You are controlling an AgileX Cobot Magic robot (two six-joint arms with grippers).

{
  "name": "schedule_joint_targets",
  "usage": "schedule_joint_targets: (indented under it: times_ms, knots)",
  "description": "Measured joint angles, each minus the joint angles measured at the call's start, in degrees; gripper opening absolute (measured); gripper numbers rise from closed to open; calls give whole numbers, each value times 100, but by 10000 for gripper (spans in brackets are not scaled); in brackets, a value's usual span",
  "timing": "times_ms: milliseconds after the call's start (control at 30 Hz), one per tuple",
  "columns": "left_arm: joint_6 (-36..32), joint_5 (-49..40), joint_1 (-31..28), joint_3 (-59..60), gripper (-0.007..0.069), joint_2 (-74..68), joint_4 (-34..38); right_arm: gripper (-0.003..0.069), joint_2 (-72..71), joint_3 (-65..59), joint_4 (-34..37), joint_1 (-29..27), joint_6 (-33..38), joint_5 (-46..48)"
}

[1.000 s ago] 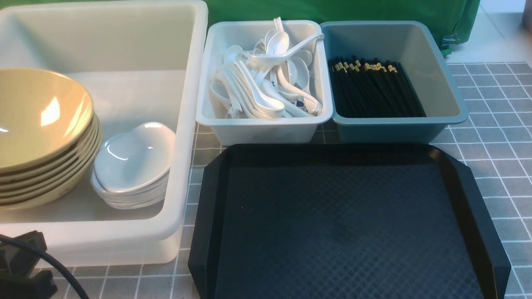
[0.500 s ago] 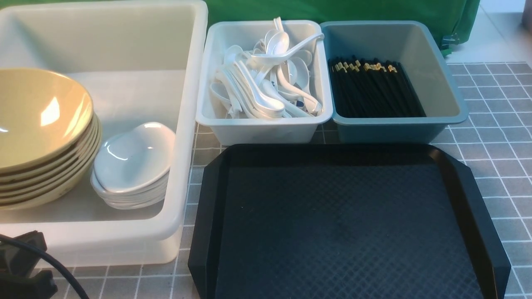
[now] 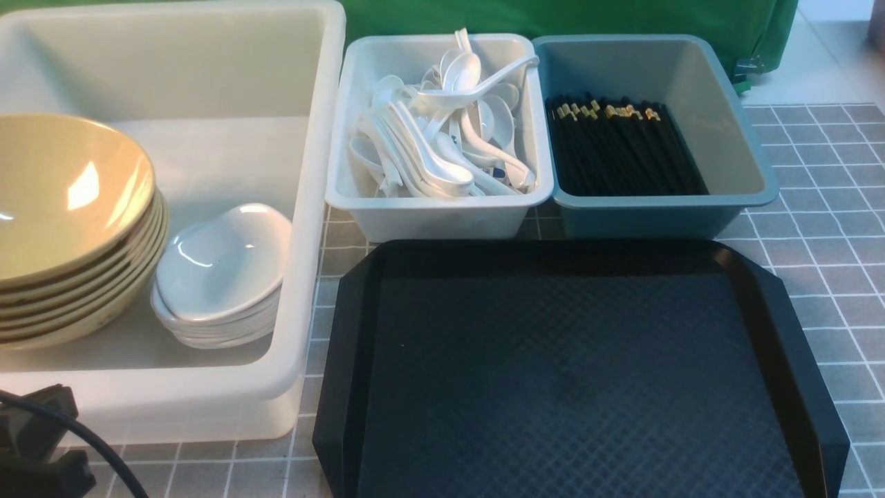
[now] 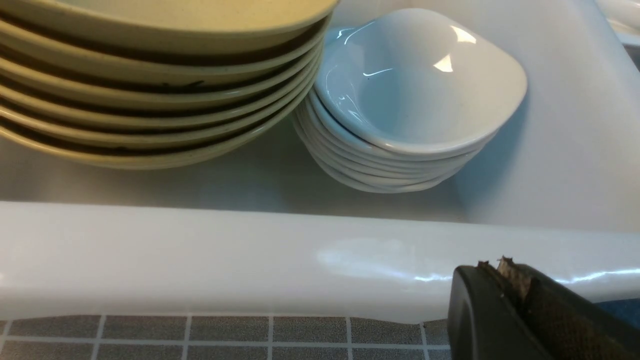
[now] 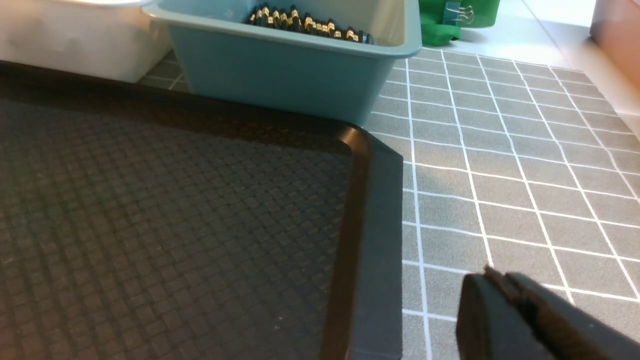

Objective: On grey table put chopsticks spoon bowls plates into blue grey white boxes.

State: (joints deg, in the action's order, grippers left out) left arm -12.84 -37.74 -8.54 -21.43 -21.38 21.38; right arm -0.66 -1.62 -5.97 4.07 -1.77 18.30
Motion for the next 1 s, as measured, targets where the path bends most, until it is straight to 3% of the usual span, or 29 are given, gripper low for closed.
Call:
schedule_joint_targets:
  times_ms: [367, 600, 800, 1000]
  knots:
    - [0, 18, 123, 15, -11, 13, 46, 60, 0, 0, 0, 0, 0, 0]
    - [0, 358, 715, 337, -11, 403, 50, 66, 0, 0, 0, 0, -2, 0]
    - [0, 658, 1552, 814, -11, 947, 6, 68, 0, 0, 0, 0, -2, 0]
    - [891, 863, 1607, 1189, -11, 1792, -1152, 76, 0, 0, 0, 0, -13, 0]
